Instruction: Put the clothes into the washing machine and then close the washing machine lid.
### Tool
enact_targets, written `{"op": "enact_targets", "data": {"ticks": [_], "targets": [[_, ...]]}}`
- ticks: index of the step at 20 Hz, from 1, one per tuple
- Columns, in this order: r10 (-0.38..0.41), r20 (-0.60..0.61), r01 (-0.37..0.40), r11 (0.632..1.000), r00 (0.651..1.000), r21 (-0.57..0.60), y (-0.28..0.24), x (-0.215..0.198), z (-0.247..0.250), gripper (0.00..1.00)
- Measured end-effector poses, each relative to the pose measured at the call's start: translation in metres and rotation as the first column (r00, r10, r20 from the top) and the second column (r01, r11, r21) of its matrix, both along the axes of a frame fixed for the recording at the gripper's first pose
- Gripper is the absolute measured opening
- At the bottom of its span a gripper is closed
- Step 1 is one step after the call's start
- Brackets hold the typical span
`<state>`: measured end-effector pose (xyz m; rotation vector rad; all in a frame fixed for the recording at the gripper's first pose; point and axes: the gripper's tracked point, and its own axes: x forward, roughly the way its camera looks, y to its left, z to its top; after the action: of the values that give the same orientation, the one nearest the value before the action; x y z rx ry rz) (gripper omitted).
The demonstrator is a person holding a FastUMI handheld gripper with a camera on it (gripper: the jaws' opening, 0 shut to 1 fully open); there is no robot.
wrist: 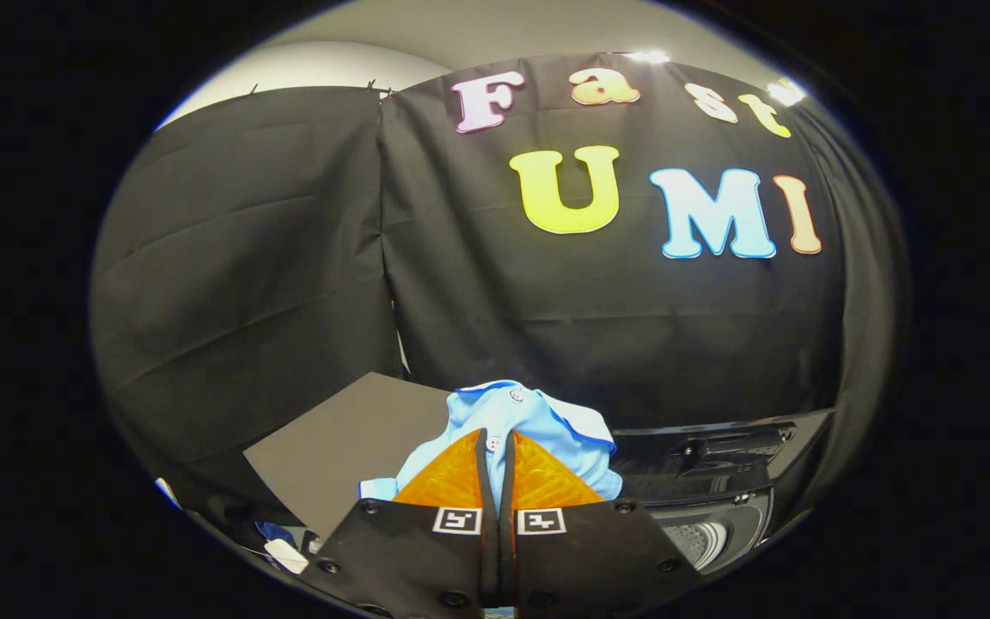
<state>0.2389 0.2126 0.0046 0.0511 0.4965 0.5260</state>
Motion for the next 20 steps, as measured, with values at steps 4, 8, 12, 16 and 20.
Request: {"op": "enact_targets", "data": {"ticks": [4, 8, 12, 16, 20], "targets": [[-0.052, -0.007, 0.052, 0.999, 0.999, 0.0, -0.033, 0.007, -0.003, 0.01], [-0.103, -0.013, 0.103, 0.995, 0.995, -0.013, -0.067, 0.013, -0.01, 0.01], [-0.144, -0.019, 0.144, 0.989, 0.989, -0.027, -0.095, 0.016, -0.015, 0.01], [-0.172, -0.03, 0.17, 0.984, 0.985, -0.045, -0.117, 0.019, -0.024, 0.01], [-0.198, -0.038, 0.195, 0.978, 0.979, -0.071, -0.139, 0.021, -0.035, 0.01]]}}
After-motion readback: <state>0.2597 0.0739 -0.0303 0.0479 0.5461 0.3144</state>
